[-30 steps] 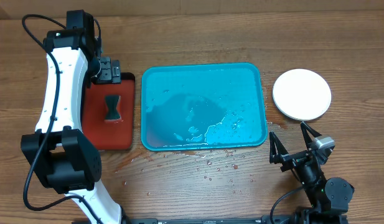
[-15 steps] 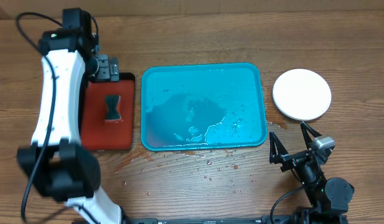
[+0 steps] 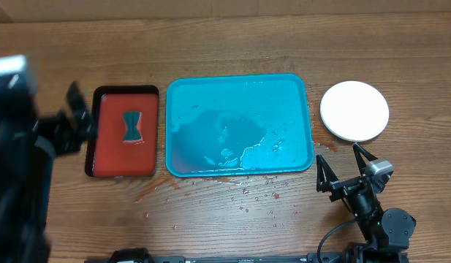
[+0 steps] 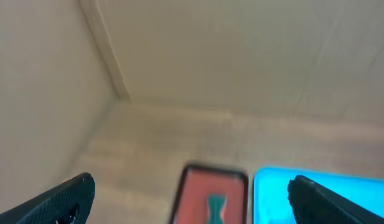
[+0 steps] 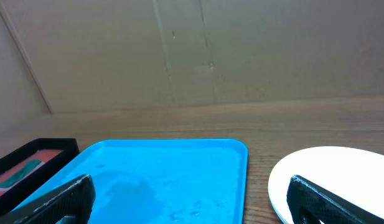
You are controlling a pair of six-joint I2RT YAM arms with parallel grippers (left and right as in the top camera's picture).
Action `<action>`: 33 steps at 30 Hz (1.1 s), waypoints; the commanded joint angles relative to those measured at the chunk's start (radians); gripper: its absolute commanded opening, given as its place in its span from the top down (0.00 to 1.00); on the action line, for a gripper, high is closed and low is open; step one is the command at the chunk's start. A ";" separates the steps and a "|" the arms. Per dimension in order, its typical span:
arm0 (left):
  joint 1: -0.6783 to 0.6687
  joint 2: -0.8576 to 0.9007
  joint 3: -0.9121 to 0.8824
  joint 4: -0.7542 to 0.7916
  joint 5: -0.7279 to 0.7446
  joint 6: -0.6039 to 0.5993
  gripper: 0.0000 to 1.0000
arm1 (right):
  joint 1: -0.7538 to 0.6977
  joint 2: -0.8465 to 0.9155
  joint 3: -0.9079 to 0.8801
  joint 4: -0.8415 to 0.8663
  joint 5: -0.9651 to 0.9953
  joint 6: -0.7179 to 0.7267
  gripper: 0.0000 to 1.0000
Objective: Clean dirty plates on tray and stack at the side
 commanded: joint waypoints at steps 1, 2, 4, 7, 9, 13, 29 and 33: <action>-0.004 -0.099 -0.084 0.051 0.012 0.027 0.00 | 0.006 -0.007 -0.010 0.003 0.006 -0.004 0.00; -0.008 -0.153 -0.138 0.091 0.016 0.027 0.00 | 0.006 -0.007 -0.010 0.003 0.006 -0.004 0.00; -0.008 -0.238 -0.243 0.164 0.017 0.029 0.00 | 0.006 -0.007 -0.010 0.003 0.006 -0.004 0.00; -0.008 -0.362 -0.429 0.294 0.018 0.031 0.00 | 0.006 -0.007 -0.010 0.003 0.006 -0.004 0.00; -0.008 -0.451 -0.579 0.405 0.032 0.031 0.00 | 0.006 -0.007 -0.010 0.003 0.006 -0.004 0.00; -0.008 -0.594 -0.862 0.640 0.095 0.035 0.00 | 0.006 -0.007 -0.010 0.003 0.006 -0.004 0.00; -0.007 -0.967 -1.758 1.316 0.357 0.289 0.00 | 0.006 -0.007 -0.010 0.003 0.006 -0.004 0.00; -0.007 -1.020 -1.839 1.278 0.357 0.318 0.00 | 0.006 -0.007 -0.010 0.003 0.006 -0.004 0.00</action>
